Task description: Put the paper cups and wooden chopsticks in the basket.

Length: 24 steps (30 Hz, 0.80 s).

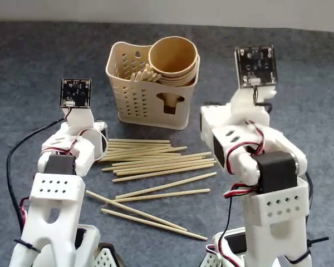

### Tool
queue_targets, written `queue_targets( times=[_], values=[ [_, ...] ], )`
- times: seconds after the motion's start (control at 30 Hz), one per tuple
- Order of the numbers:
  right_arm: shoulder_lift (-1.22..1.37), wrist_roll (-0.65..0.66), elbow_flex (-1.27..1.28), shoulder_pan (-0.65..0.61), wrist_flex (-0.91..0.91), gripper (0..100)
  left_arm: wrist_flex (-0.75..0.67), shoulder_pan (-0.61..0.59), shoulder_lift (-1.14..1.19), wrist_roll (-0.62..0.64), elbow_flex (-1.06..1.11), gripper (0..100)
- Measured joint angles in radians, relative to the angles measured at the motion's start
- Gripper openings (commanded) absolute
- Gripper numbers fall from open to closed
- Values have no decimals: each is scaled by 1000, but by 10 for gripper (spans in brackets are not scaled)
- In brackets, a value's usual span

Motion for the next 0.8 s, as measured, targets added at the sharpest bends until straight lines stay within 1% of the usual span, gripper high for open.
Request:
queue_targets(
  times=[0.07,0.2,0.37,0.5,0.67,0.77,0.8],
  values=[
    [-5,0,54,15,28,5,0,0,0,0,0,80],
    [-5,0,215,21,6,5,0,0,0,0,0,80],
    [-5,0,463,34,-180,5,0,0,0,0,0,80],
    [-5,0,612,109,-336,5,0,0,0,0,0,80],
    [-5,0,695,236,-505,5,0,0,0,0,0,81],
    [-5,0,715,278,-535,5,3,0,0,-6,-2,81],
    [-5,0,723,281,-540,5,23,0,0,-20,-9,81]
  ],
)
